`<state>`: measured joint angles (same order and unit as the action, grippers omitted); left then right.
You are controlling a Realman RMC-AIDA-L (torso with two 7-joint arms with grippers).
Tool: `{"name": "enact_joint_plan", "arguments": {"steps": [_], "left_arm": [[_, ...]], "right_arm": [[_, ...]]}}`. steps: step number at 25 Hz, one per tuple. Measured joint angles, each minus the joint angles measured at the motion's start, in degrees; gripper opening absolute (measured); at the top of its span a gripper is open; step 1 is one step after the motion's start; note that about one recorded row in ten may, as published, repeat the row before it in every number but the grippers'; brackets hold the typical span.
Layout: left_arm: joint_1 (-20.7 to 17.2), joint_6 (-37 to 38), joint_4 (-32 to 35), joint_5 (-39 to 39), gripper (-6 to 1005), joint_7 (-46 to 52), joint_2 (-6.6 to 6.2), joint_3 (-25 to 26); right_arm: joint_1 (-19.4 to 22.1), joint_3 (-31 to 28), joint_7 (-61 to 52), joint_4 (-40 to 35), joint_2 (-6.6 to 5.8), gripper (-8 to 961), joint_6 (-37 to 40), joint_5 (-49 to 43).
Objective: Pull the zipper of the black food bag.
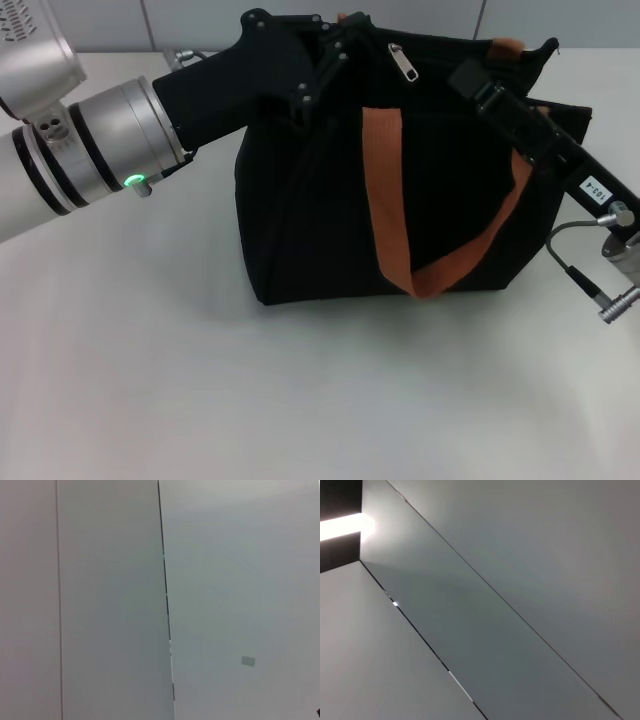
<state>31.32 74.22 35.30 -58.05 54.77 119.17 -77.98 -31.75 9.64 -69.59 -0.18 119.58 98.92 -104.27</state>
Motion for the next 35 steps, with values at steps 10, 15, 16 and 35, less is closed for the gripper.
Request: {"name": "enact_joint_plan", "arguments": {"steps": [10, 15, 16, 35], "left_arm": [[0.1, 0.1, 0.1, 0.2, 37, 0.0, 0.0, -0.2], [0.4, 0.1, 0.1, 0.2, 38, 0.0, 0.0, -0.5], [0.5, 0.1, 0.1, 0.4, 38, 0.0, 0.0, -0.8], [1.0, -0.4, 0.1, 0.8, 44, 0.0, 0.0, -0.9]], "right_arm": [[-2.9, 0.0, 0.0, 1.2, 0.04, 685, -0.9, -0.3], [-4.4, 0.0, -0.7, 1.5, 0.04, 684, -2.2, -0.3], [-5.1, 0.2, -2.2, 1.6, 0.0, 684, -3.4, -0.5], [-6.1, 2.7, -4.8, 1.7, 0.04, 682, -4.1, -1.9]]}}
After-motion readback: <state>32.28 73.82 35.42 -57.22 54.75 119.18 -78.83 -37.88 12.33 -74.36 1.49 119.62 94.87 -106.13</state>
